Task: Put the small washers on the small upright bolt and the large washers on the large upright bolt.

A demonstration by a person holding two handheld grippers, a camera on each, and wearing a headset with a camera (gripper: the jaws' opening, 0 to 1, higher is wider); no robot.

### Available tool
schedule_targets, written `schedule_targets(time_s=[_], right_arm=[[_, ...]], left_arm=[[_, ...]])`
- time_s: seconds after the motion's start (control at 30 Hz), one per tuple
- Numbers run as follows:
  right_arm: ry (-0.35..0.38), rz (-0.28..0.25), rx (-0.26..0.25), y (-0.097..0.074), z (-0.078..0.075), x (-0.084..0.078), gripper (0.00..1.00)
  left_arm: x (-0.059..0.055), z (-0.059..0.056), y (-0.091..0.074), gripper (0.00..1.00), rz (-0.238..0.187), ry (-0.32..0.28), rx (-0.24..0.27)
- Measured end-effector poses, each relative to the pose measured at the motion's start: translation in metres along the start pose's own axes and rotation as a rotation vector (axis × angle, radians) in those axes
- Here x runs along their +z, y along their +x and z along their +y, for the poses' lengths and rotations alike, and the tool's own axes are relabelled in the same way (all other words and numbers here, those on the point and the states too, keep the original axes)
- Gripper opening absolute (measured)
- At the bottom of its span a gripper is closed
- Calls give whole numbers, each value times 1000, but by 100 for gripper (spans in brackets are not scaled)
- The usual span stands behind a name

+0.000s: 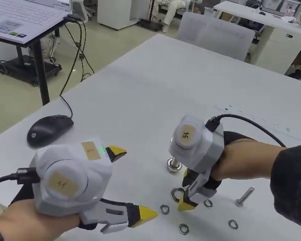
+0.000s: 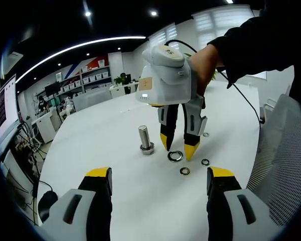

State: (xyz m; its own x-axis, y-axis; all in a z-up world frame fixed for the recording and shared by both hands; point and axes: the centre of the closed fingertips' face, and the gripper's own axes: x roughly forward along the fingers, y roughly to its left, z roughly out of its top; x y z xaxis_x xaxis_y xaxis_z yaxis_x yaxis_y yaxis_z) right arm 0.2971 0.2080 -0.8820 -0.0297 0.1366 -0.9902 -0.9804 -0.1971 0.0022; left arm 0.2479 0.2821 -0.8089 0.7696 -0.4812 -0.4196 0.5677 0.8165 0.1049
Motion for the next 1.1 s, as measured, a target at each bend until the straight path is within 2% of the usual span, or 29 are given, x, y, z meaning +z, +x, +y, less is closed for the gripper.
schedule_targets(time_s=[0.23,0.67,1.1], right_arm=[[-19,-1,-2,1,3,6,32],[-21,-4,-6,0,2,4,24],[-11,-3,-4,0,2,4,24]], left_arm=[[-1,0,-1,77,0,-1,0],[0,-1,-2,76,-1,-4,-1],[-1,-1,-1,75,-3,-9,-2]])
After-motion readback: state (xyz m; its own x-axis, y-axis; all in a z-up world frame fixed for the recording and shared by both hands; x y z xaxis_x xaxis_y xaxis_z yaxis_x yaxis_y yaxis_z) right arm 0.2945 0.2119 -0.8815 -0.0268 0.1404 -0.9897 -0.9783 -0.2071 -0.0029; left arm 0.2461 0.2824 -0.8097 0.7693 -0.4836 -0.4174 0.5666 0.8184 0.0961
